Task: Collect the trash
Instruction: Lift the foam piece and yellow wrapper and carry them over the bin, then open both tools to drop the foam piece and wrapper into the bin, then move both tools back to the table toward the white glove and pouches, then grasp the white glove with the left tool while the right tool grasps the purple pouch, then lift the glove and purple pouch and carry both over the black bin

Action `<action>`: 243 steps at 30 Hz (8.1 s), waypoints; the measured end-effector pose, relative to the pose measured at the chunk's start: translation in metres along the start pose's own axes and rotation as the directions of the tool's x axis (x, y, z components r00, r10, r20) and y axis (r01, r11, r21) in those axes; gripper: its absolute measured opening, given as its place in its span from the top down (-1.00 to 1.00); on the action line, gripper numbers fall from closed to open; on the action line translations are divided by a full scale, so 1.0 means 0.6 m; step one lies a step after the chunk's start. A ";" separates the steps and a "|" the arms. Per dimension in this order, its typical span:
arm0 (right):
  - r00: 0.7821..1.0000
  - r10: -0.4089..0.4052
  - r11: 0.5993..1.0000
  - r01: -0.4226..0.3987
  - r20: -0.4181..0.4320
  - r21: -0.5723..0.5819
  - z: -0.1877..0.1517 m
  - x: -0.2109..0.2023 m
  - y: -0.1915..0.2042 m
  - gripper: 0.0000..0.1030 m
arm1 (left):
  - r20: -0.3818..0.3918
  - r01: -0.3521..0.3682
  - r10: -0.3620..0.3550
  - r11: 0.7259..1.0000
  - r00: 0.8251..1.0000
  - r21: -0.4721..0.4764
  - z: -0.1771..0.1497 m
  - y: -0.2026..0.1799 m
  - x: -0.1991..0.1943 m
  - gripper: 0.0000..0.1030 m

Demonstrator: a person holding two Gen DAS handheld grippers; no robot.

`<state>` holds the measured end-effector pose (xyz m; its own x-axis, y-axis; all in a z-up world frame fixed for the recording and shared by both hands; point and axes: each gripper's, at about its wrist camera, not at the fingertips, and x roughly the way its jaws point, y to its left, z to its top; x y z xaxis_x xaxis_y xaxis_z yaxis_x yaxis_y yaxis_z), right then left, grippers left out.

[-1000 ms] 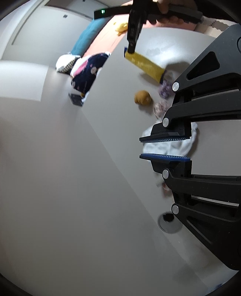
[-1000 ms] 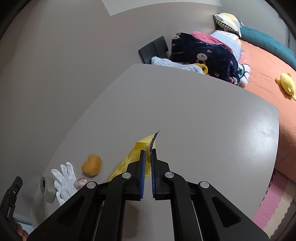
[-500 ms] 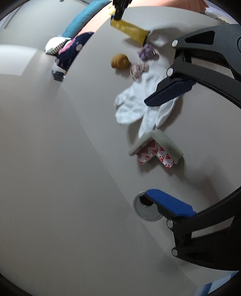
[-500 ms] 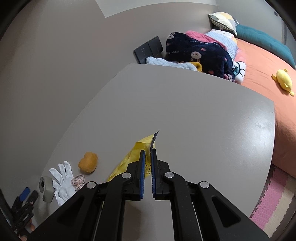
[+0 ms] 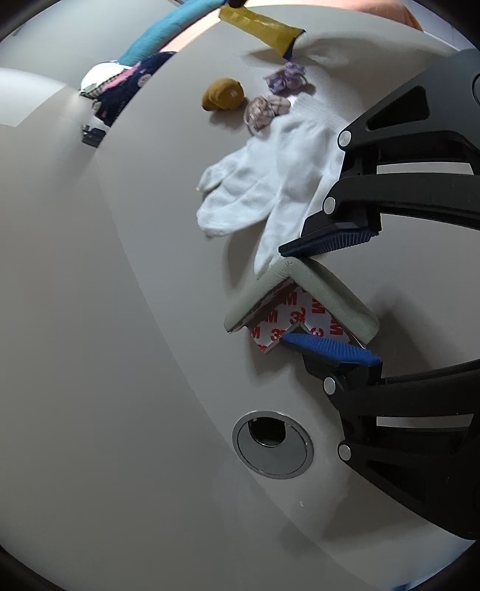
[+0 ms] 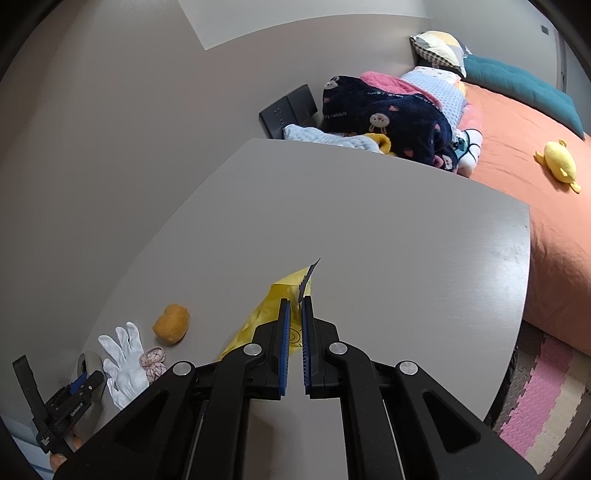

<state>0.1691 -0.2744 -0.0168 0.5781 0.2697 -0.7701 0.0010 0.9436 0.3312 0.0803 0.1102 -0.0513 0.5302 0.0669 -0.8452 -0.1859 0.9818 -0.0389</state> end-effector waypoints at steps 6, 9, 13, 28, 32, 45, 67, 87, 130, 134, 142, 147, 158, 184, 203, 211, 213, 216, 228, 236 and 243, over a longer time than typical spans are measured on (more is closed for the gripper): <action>1.000 0.006 1.000 -0.006 0.020 0.007 -0.001 -0.022 -0.015 0.86 | 0.068 0.003 -0.003 1.000 0.998 0.000 0.009 -0.016 -0.048 0.20; 0.999 0.008 1.000 -0.008 0.037 0.013 0.000 -0.039 -0.025 0.86 | 0.104 0.012 -0.014 1.000 0.995 0.021 0.013 -0.040 -0.078 0.20; 0.998 0.002 1.000 -0.003 0.063 0.021 -0.001 -0.067 -0.046 0.86 | 0.131 0.031 -0.039 0.997 0.991 0.065 0.017 -0.084 -0.103 0.20; 0.985 -0.090 0.992 0.076 0.150 0.099 -0.017 -0.188 -0.183 0.89 | 0.133 0.180 -0.224 0.943 0.966 0.281 0.007 -0.338 -0.148 0.20; 0.978 -0.125 0.985 0.102 0.167 0.138 -0.023 -0.218 -0.231 0.89 | 0.109 0.220 -0.272 0.913 0.956 0.344 -0.003 -0.417 -0.149 0.20; 0.950 -0.251 0.946 0.201 0.184 0.252 -0.056 -0.288 -0.368 0.89 | 0.008 0.325 -0.382 0.798 0.924 0.507 -0.055 -0.617 -0.159 0.20; 0.890 -0.452 0.845 0.404 0.065 0.352 -0.091 -0.291 -0.560 -0.23 | -0.150 0.327 -0.324 0.608 0.934 0.724 -0.191 -0.866 -0.110 -0.88; 0.914 -0.395 0.890 0.354 0.096 0.288 -0.088 -0.261 -0.460 -0.24 | -0.089 0.288 -0.291 0.762 0.952 0.580 -0.128 -0.684 -0.096 -0.88; 0.984 -0.177 0.981 0.178 0.027 -0.079 -0.087 -0.053 -0.028 -0.26 | -0.012 0.063 -0.062 0.972 0.998 0.228 -0.023 -0.194 -0.019 -0.88; 0.993 -0.115 0.987 0.113 -0.008 -0.118 -0.095 -0.033 0.020 -0.25 | -0.029 0.060 -0.055 0.975 0.998 0.216 -0.016 -0.176 0.001 -0.88; 0.996 -0.053 0.972 0.035 -0.074 -0.231 -0.116 0.015 0.129 -0.25 | -0.040 0.054 -0.046 0.969 0.998 0.241 -0.016 -0.171 0.021 -0.88; 0.994 -0.050 0.964 0.023 -0.095 -0.265 -0.122 0.040 0.159 -0.25 | -0.043 0.061 -0.052 0.965 0.998 0.256 -0.015 -0.175 0.027 -0.60; 0.989 -0.022 0.958 -0.021 -0.149 -0.285 -0.126 0.084 0.198 -0.09 | -0.035 0.064 -0.057 0.959 0.998 0.276 -0.020 -0.171 0.022 0.45; 0.991 0.039 0.947 -0.079 -0.132 -0.312 -0.133 0.033 0.198 0.66 | 0.071 0.074 -0.091 0.973 0.993 0.217 -0.024 -0.152 -0.078 0.64; 1.000 0.010 0.973 -0.013 -0.014 -0.232 -0.112 -0.096 0.037 0.66 | 0.051 0.179 -0.208 0.923 0.977 0.342 -0.044 -0.338 -0.115 0.64; 0.998 -0.056 0.985 0.062 0.039 -0.160 -0.099 -0.144 -0.066 0.66 | 0.001 0.244 -0.272 0.864 0.962 0.440 -0.058 -0.466 -0.112 0.64; 0.995 -0.082 0.987 0.088 0.051 -0.136 -0.097 -0.156 -0.096 0.66 | -0.013 0.262 -0.290 0.844 0.957 0.467 -0.063 -0.504 -0.113 0.64; 0.990 -0.121 0.987 0.127 0.074 -0.095 -0.094 -0.178 -0.147 0.66 | -0.037 0.290 -0.315 0.812 0.948 0.506 -0.073 -0.559 -0.116 0.64; 0.960 -0.263 0.960 0.250 0.093 0.127 -0.098 -0.249 -0.357 0.66 | -0.173 0.385 -0.367 0.651 0.914 0.654 -0.147 -0.754 -0.122 0.64; 0.943 -0.324 0.926 0.300 0.071 0.231 -0.114 -0.270 -0.454 0.66 | -0.252 0.436 -0.372 0.579 0.893 0.690 -0.192 -0.820 -0.114 0.64; 0.937 -0.346 0.907 0.325 0.036 0.270 -0.118 -0.257 -0.494 0.45 | -0.276 0.443 -0.360 0.562 0.891 0.698 -0.208 -0.842 -0.108 0.53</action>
<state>0.0220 -0.5821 -0.0349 0.5710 -0.0810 -0.8170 0.4086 0.8911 0.1972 0.0366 -0.4125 -0.0437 0.3112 -0.3431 -0.8863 0.7083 0.7055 -0.0244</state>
